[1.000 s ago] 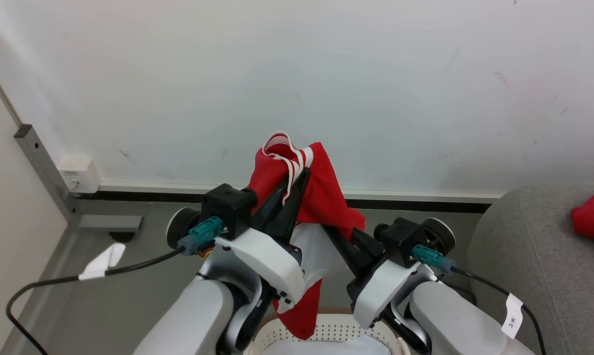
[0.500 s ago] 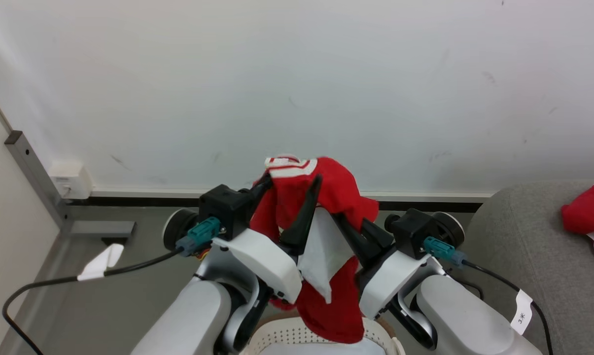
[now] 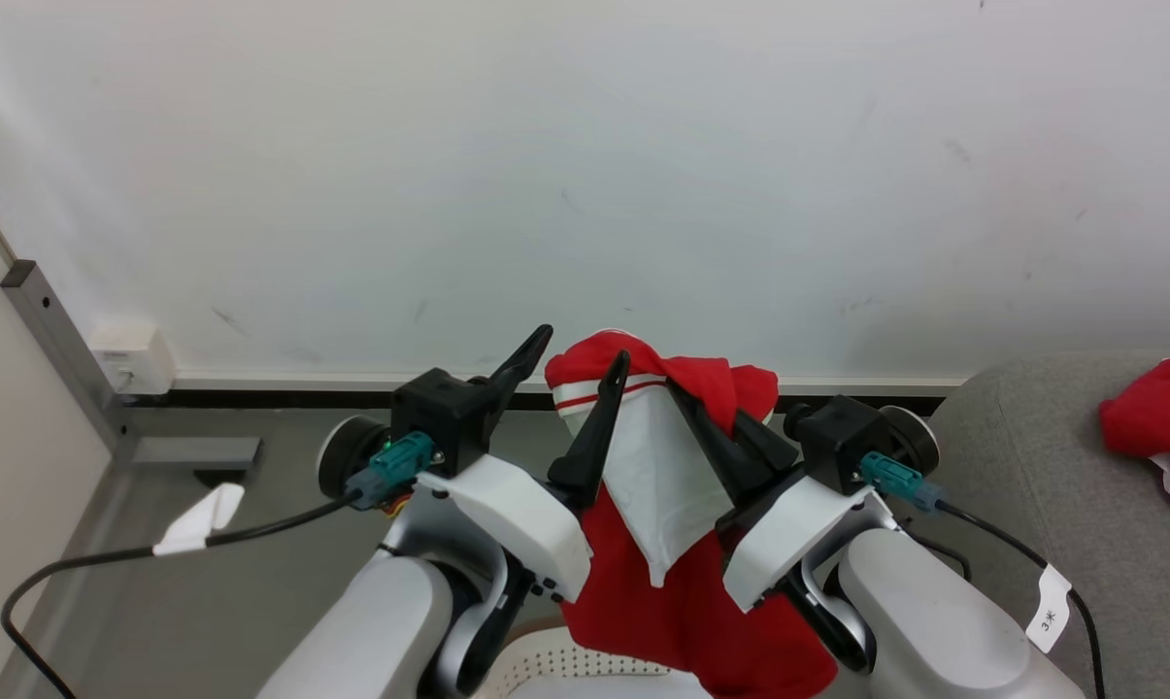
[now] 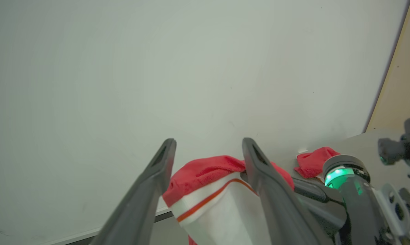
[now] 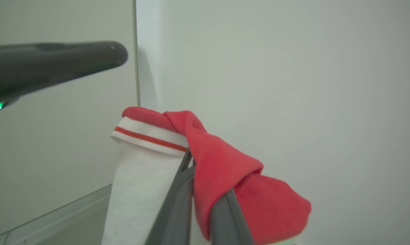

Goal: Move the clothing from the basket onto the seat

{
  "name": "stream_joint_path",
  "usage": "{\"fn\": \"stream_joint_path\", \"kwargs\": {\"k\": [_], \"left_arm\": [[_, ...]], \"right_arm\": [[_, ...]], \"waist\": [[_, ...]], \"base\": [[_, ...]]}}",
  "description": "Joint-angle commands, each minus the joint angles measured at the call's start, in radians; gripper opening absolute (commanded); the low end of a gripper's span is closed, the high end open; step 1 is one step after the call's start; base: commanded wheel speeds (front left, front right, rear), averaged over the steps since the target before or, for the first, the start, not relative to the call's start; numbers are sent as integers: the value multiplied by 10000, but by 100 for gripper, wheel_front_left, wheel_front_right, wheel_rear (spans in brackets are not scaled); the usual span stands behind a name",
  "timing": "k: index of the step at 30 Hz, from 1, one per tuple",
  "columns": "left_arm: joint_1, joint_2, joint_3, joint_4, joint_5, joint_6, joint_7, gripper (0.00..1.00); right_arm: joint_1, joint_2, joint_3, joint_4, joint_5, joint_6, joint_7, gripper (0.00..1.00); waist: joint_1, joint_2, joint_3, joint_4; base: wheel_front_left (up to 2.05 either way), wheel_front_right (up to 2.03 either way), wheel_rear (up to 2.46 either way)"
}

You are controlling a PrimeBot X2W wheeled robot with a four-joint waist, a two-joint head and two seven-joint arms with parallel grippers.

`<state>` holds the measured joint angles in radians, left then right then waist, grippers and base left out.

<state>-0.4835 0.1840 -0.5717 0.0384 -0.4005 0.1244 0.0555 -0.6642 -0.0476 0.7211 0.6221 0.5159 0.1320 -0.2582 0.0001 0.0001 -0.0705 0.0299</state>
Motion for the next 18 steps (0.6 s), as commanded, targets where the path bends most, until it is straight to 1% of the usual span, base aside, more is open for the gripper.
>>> {"fn": "stream_joint_path", "kwargs": {"k": [1,5,8,13,18], "left_arm": [[114,75,-10,31,-104,51,-3,100],[189,108,-17,14,-142,63,-12,100],[314,185,-15,-16,-150,85,-45,100],[636,337,-49,-151,-216,91,-175,100],[848,288,-152,-279,-272,100,-330,100]], "right_arm": [[20,-14,-139,40,-120,-24,-70,0],[-50,-12,-375,32,-241,-24,-70,0],[-76,-12,-559,-17,-452,-24,-70,0],[-147,-82,-1020,-96,-836,-25,-70,0],[-123,-453,-1416,-376,-1141,-26,-58,0]], "waist": [[-1,-1,5,-24],[-1,-1,32,-124],[-1,-1,79,-365],[-1,-1,255,-1076],[-1,-1,450,-1950]], "base": [[0,0,0],[0,0,0],[0,0,0],[0,0,0],[0,0,0]]}}
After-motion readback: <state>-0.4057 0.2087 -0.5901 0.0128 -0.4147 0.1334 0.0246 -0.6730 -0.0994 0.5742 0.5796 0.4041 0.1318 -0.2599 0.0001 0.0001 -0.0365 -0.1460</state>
